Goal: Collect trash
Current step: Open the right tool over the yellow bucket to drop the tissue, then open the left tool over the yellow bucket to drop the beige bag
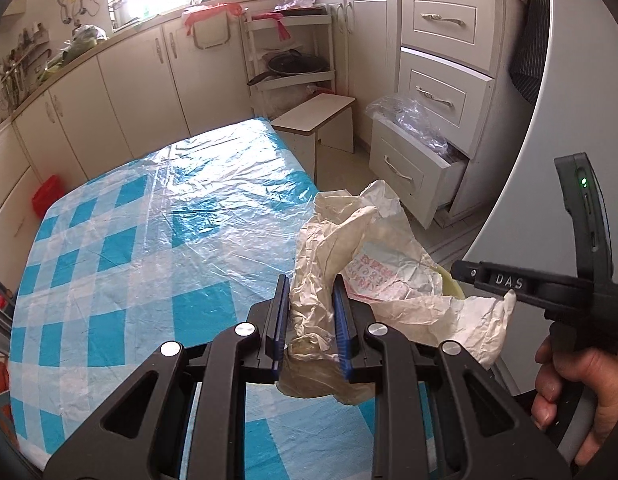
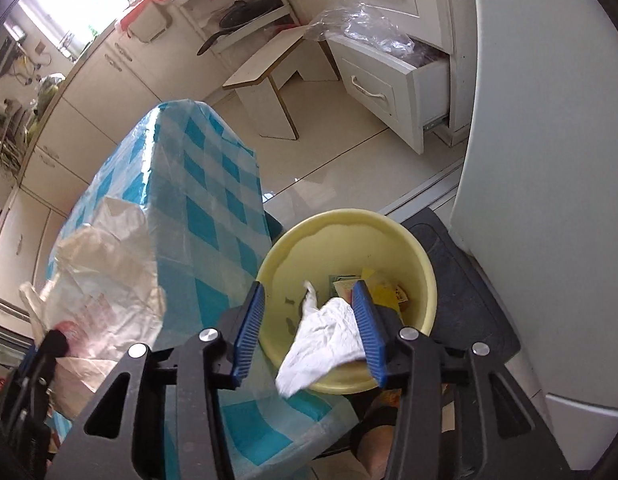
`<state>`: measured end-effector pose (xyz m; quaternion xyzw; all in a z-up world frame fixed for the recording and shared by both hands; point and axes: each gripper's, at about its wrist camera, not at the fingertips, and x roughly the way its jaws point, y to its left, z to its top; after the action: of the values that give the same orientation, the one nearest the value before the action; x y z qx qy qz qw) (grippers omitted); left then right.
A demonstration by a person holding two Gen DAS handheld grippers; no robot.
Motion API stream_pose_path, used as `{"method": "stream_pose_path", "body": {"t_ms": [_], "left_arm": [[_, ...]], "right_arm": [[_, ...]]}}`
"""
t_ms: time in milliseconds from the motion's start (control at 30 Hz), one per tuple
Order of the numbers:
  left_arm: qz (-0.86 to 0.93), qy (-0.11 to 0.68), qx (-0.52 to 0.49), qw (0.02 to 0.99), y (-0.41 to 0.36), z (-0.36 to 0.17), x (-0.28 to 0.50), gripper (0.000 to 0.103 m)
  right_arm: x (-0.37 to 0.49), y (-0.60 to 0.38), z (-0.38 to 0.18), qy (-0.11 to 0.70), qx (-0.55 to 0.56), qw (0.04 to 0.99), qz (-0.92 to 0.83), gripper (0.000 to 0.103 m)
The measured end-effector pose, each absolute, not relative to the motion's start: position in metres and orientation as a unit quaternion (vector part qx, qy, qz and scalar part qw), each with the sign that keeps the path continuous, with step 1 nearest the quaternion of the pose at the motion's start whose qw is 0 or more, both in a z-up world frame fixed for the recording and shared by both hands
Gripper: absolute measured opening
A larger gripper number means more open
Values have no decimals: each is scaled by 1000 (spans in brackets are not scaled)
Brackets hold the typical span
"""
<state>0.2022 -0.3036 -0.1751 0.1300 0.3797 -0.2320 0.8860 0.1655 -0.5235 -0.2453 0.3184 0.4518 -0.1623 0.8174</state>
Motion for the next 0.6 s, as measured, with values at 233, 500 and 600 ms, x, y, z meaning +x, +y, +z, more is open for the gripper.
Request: {"method": "stream_pose_path", "body": {"t_ms": [233, 500, 600], "left_arm": [[-247, 387, 152, 876, -335, -189, 204, 20], [-264, 407, 208, 849, -399, -214, 215, 30], [-268, 417, 211, 843, -406, -215, 217, 39]], "right_arm": [[147, -526, -197, 346, 310, 862, -204, 63], [130, -531, -157, 261, 289, 894, -222, 70], [129, -538, -156, 252, 302, 891, -226, 71]]}}
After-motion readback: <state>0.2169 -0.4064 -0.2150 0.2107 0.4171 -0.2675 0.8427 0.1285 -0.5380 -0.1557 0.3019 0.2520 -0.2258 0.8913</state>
